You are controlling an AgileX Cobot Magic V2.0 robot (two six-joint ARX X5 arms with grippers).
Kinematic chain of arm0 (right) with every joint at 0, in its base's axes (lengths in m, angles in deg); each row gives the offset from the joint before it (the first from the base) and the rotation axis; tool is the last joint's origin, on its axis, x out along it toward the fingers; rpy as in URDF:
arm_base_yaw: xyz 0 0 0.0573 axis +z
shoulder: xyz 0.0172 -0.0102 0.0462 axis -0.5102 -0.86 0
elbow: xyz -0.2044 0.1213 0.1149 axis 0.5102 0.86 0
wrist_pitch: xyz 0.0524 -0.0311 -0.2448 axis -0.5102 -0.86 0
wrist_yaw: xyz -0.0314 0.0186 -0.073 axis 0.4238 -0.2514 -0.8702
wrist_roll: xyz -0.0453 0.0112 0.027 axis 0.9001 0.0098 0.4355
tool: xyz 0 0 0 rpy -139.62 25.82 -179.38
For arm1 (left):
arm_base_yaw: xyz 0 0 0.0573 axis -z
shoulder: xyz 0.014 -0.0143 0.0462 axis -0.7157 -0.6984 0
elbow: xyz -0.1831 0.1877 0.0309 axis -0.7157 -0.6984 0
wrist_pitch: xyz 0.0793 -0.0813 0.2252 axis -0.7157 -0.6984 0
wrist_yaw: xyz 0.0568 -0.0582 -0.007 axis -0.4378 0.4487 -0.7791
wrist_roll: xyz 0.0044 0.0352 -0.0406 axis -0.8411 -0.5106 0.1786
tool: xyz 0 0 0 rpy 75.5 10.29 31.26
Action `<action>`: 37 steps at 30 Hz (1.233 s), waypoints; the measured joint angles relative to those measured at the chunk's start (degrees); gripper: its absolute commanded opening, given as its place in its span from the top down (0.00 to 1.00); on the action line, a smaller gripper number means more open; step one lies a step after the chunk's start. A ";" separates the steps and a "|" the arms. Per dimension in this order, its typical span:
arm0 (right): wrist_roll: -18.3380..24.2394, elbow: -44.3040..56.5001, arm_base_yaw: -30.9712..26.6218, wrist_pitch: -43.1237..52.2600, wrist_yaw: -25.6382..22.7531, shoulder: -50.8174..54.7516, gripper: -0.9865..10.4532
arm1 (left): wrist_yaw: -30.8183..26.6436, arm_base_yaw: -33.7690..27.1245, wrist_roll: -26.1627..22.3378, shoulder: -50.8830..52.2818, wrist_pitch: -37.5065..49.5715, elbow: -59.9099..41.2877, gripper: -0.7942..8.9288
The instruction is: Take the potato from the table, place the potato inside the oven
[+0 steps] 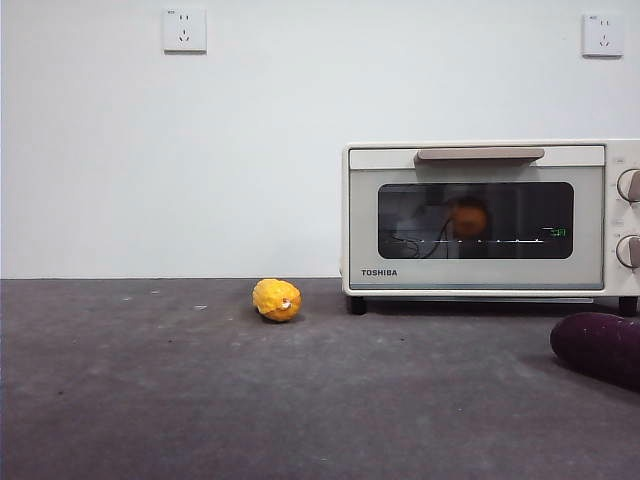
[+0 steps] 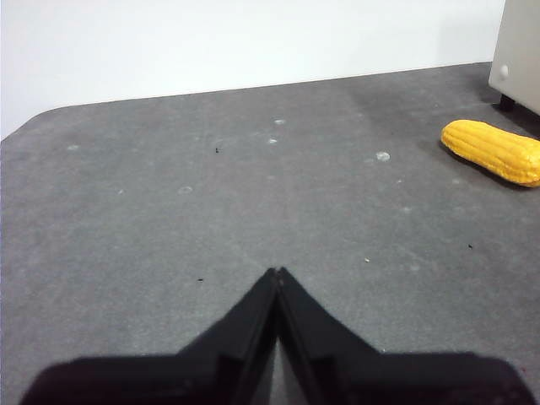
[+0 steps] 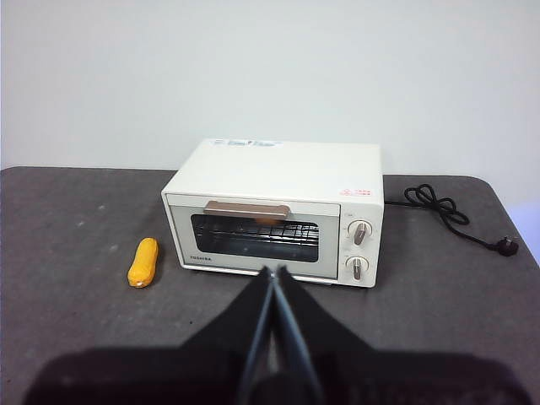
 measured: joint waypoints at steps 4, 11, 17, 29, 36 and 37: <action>0.00 0.00 0.00 0.02 0.00 -0.02 0.91 | 0.50 0.00 0.33 -0.02 0.17 0.00 0.92; 0.00 0.00 0.00 0.00 0.00 -0.02 0.91 | 0.68 0.00 0.35 -0.94 0.37 0.00 0.92; 0.00 0.00 0.00 0.00 0.00 -0.02 0.91 | 0.70 -0.02 0.35 -1.03 0.37 0.00 0.92; 4.42 2.10 -1.22 0.87 -1.16 0.02 0.91 | 0.70 0.00 0.35 -1.03 0.37 0.00 0.92; 8.35 17.16 -6.64 19.56 -0.26 2.82 0.91 | 0.70 -0.02 0.35 -1.03 0.39 0.00 0.92; 8.41 20.24 -7.63 22.75 0.74 3.63 0.91 | 0.70 -0.02 0.35 -1.03 0.39 0.00 0.92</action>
